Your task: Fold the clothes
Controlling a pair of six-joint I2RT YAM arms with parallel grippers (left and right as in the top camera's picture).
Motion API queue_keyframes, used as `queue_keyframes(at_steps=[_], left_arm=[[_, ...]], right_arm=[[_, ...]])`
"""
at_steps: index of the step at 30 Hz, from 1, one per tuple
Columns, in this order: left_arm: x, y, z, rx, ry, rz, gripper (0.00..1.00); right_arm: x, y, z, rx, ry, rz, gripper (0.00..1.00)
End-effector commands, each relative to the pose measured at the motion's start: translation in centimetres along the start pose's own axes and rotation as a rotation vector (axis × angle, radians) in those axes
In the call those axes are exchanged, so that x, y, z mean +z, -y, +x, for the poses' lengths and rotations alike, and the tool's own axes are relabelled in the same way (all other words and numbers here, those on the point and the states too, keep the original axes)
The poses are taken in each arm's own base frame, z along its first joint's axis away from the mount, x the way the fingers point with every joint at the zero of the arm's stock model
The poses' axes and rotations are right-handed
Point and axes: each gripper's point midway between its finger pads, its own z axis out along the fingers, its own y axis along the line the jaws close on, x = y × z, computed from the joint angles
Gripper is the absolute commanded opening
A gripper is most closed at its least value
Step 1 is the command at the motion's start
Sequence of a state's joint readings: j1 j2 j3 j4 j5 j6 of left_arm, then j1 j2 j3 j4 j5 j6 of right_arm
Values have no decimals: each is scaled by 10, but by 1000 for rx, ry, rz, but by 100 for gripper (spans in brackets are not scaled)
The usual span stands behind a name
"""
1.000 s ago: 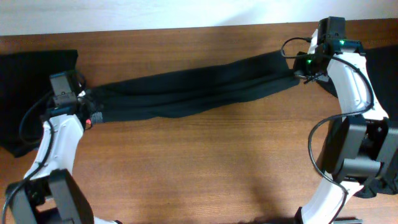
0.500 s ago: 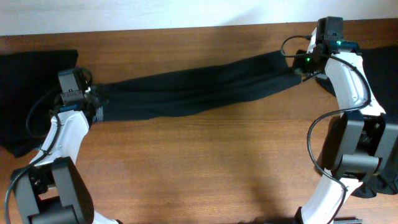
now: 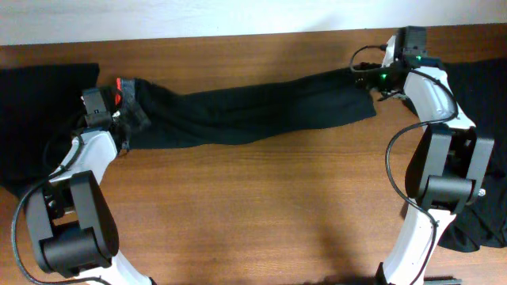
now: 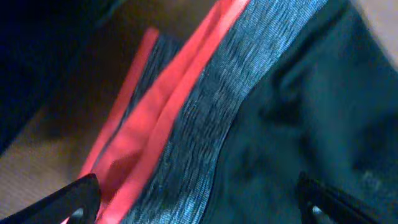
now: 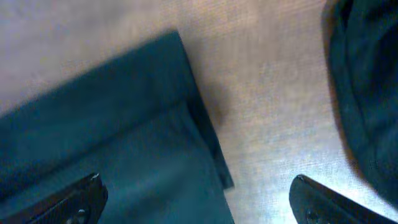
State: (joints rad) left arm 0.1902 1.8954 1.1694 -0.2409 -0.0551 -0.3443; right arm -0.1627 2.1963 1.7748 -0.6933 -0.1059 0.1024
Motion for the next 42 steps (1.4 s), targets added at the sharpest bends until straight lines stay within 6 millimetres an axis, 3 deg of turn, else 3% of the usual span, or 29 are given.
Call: queue_keyframes(at_steps=[1, 13, 20, 31, 34, 37, 40, 41, 42], left_arm=[[-5, 0, 0, 2, -32, 2, 100], [-8, -6, 19, 12, -116, -27, 100], [-12, -15, 42, 16, -214, -62, 100], [-13, -16, 44, 16, -222, -65, 100], [-13, -16, 44, 16, -222, -65, 100], [-13, -16, 44, 16, -222, -65, 100], [-13, -16, 44, 16, -222, -65, 100], [-13, -16, 44, 16, -222, -65, 100], [-13, -16, 44, 16, -222, -65, 100]], right_arm=[[-4, -1, 0, -19, -5, -9, 99], [-2, -4, -8, -115, 29, -27, 99], [32, 2, 13, -106, -45, -20, 96], [62, -10, 14, -110, -26, -104, 94], [69, -15, 19, -107, -39, -141, 80], [76, -13, 31, -99, -81, -141, 51], [75, -10, 43, -90, -130, -131, 12], [75, -7, 49, -85, -152, -119, 4], [74, -5, 52, -83, -169, -110, 4]])
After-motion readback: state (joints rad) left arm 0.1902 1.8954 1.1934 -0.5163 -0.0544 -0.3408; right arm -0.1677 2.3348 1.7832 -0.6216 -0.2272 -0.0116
